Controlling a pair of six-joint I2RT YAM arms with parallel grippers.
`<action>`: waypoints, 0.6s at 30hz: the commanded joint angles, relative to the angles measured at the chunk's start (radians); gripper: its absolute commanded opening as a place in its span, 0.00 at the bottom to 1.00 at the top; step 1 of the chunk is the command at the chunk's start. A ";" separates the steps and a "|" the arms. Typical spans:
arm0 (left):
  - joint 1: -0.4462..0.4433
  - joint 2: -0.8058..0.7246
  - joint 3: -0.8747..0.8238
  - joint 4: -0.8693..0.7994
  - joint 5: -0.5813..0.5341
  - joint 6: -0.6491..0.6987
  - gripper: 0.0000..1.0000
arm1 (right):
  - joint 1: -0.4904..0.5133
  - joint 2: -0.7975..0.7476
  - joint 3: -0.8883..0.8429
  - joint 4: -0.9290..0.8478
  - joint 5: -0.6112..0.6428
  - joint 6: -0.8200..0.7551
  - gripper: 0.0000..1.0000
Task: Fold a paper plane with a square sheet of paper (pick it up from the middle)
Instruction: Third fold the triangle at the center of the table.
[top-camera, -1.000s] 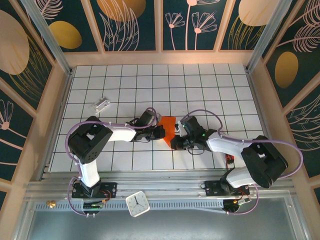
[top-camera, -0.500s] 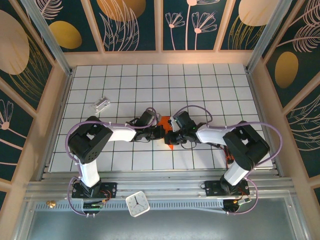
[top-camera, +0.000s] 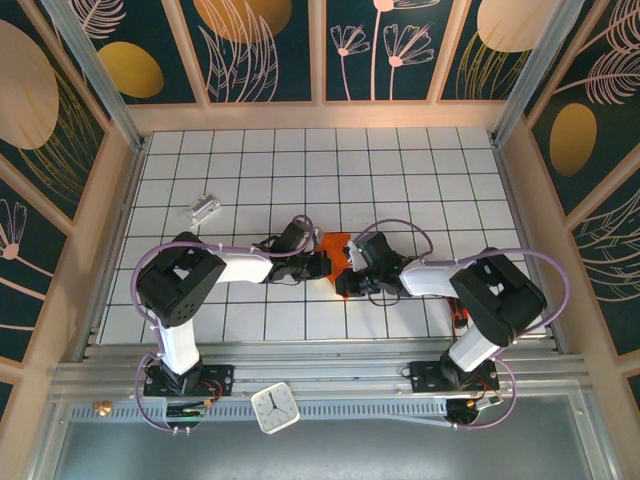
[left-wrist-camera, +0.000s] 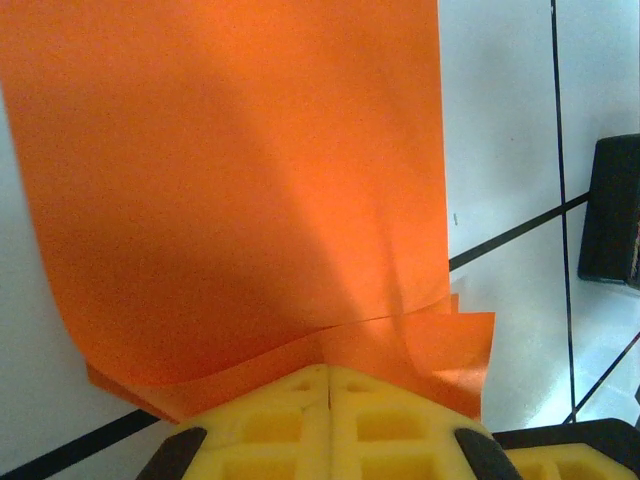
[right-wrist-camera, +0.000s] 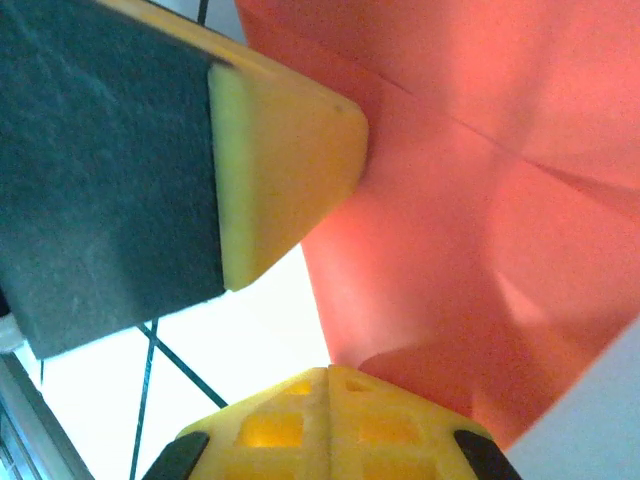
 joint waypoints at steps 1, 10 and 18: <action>0.012 0.040 -0.013 -0.097 -0.070 0.031 0.00 | 0.011 -0.007 -0.080 -0.207 0.028 0.009 0.00; 0.012 0.047 -0.008 -0.099 -0.072 0.037 0.00 | 0.051 -0.058 -0.122 -0.270 0.054 0.055 0.00; 0.012 0.053 -0.004 -0.105 -0.073 0.042 0.00 | 0.050 -0.120 -0.151 -0.313 0.054 0.076 0.00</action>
